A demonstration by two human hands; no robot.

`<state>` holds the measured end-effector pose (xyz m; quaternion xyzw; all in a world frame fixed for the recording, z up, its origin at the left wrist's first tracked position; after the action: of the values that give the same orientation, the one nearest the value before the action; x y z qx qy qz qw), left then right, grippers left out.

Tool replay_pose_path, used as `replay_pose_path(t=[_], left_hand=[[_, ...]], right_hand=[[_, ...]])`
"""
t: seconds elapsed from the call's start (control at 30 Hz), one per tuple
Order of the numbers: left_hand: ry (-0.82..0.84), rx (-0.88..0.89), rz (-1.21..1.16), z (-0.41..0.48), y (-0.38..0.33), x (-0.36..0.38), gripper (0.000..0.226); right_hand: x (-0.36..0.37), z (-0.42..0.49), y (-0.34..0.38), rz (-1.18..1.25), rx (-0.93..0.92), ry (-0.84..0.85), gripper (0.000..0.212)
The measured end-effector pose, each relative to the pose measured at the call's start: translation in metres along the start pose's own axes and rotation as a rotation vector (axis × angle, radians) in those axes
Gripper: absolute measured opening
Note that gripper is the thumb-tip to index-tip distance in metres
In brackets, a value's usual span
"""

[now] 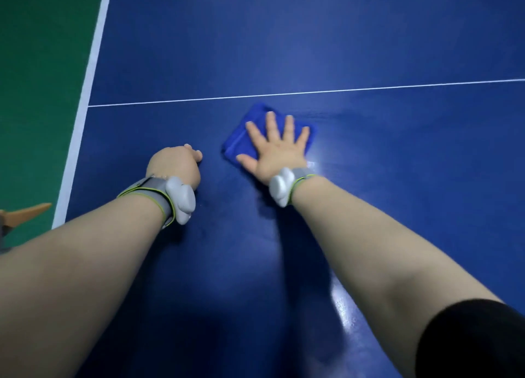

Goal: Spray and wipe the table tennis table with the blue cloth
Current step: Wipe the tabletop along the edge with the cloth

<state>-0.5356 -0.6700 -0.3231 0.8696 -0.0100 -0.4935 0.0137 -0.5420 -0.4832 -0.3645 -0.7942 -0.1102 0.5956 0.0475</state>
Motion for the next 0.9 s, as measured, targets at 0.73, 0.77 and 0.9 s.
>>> replay_pose_path(t=[0.73,0.77,0.9], left_hand=[[0.228,-0.066,-0.220,0.031,0.028,0.006,0.062],[0.253,-0.081,-0.239,0.029,0.030,0.006,0.064],[0.198,-0.037,-0.355,0.026,0.028,0.011,0.056]], right_hand=[[-0.007,0.063,-0.061,0.083,0.367,0.027,0.078],[-0.011,0.067,-0.040,0.056,0.291,0.004,0.078],[-0.028,0.069,0.047,0.002,-0.085,-0.054,0.071]])
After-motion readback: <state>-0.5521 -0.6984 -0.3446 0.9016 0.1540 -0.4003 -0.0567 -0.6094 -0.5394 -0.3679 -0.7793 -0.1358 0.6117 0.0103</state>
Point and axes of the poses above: each hand's wrist, its own z-axis towards the middle knuckle, its own x-axis out of the palm, y = z × x, the point moved 1 cm from there along z, towards the middle knuckle, and after that the axes turned 14 degrees about -z, right-handed, at the moved point
